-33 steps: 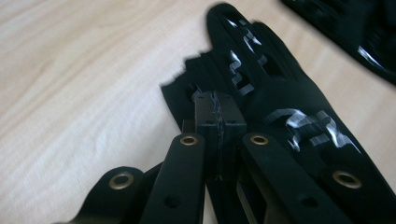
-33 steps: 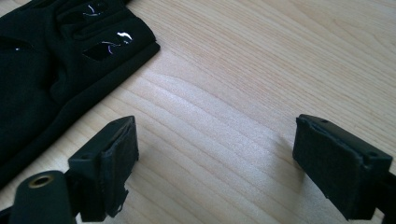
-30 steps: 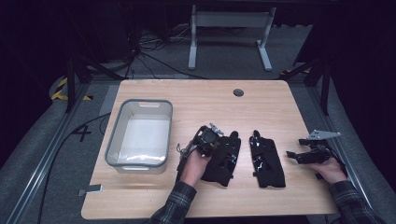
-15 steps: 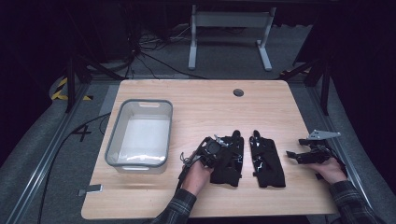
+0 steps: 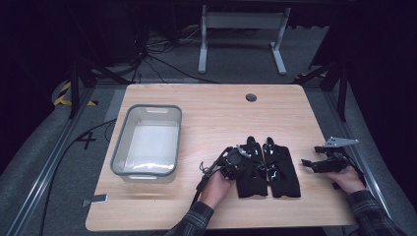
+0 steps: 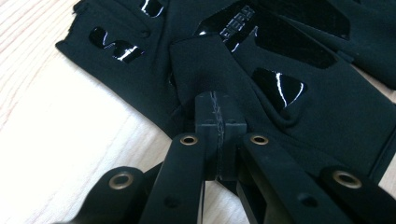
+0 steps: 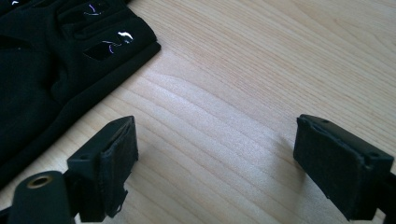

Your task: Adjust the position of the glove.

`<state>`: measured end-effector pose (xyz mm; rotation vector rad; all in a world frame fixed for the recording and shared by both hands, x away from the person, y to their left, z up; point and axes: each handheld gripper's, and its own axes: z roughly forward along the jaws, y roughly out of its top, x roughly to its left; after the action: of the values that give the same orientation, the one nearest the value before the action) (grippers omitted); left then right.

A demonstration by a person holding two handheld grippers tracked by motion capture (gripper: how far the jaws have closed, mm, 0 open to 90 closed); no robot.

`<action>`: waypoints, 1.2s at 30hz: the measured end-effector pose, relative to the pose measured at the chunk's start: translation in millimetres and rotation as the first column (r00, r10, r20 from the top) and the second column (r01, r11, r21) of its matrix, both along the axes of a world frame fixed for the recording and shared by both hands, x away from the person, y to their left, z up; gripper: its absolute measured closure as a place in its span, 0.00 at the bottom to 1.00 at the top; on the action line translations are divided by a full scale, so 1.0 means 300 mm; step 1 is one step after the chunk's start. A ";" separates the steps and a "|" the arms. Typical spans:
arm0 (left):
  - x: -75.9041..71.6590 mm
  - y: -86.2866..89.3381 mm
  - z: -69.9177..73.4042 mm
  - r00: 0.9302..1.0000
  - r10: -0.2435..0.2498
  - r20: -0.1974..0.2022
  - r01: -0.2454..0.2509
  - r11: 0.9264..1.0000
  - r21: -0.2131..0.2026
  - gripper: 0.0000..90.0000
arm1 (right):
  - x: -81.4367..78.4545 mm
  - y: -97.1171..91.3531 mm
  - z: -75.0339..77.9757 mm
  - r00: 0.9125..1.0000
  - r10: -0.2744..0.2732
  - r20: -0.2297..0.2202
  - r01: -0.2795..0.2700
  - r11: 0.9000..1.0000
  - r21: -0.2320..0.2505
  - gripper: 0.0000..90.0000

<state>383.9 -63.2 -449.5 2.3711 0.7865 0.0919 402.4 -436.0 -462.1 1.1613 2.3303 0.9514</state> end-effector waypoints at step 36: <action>0.008 0.059 0.016 0.997 0.077 -0.002 -0.077 0.992 -0.098 0.40 | -0.103 0.163 0.047 0.950 0.305 -0.071 -0.295 0.948 0.117 1.00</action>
<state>386.3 -45.6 -444.8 2.2483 0.8624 0.0859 371.5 -387.1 -448.0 0.9163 2.6081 1.1596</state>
